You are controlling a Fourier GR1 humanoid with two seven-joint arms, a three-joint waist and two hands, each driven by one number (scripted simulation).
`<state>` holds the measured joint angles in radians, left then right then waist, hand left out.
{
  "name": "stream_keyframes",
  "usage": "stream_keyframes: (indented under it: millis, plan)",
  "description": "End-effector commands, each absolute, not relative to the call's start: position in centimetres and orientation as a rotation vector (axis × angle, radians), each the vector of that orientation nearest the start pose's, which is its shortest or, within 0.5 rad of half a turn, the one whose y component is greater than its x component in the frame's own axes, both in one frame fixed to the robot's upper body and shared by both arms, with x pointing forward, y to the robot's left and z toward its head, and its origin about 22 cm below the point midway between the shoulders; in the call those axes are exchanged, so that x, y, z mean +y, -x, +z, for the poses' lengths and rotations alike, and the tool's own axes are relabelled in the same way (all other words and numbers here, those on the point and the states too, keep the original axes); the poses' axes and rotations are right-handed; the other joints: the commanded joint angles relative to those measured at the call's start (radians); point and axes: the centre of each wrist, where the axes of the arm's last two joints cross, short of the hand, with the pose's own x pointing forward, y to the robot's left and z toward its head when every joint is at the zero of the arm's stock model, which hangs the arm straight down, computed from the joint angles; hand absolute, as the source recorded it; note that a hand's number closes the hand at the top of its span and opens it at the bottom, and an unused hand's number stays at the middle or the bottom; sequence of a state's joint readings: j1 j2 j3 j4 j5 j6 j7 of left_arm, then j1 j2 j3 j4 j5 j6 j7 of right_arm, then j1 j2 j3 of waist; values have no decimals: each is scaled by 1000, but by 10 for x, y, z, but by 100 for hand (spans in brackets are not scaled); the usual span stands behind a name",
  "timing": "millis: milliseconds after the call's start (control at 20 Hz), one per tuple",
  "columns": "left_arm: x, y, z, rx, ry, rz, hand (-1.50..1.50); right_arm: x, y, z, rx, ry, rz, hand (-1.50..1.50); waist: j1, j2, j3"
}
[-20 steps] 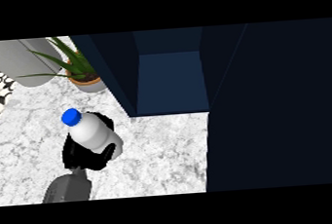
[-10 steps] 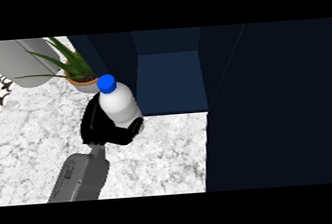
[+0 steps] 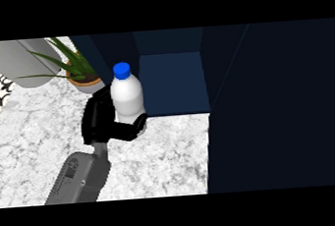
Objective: Pick up the bottled water, place it into the cabinet and close the cabinet
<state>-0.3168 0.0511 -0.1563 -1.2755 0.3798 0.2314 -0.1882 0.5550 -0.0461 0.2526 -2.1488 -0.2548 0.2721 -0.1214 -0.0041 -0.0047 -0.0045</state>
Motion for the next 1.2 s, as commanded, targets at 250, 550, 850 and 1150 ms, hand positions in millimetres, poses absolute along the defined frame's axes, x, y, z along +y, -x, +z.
stream_keyframes:
  millis: [250, 550, 850, 1150]
  plan:
    - [111, -354, 66, -1773, 136, 38, 150, -214, -118, 42, -1764, -489, -14, -150, -61, 15, 6]
    - [111, -359, 68, -1777, -26, 66, 150, -216, -119, 47, -1758, -516, 23, -150, -88, 18, 6]
    - [120, -357, 58, -1768, -155, 32, 150, -215, -128, 44, -1754, -521, 15, -150, -104, 28, 7]
    - [137, -362, 57, -1764, -283, 45, 150, -211, -126, 43, -1749, -554, 49, -150, -130, 30, 7]
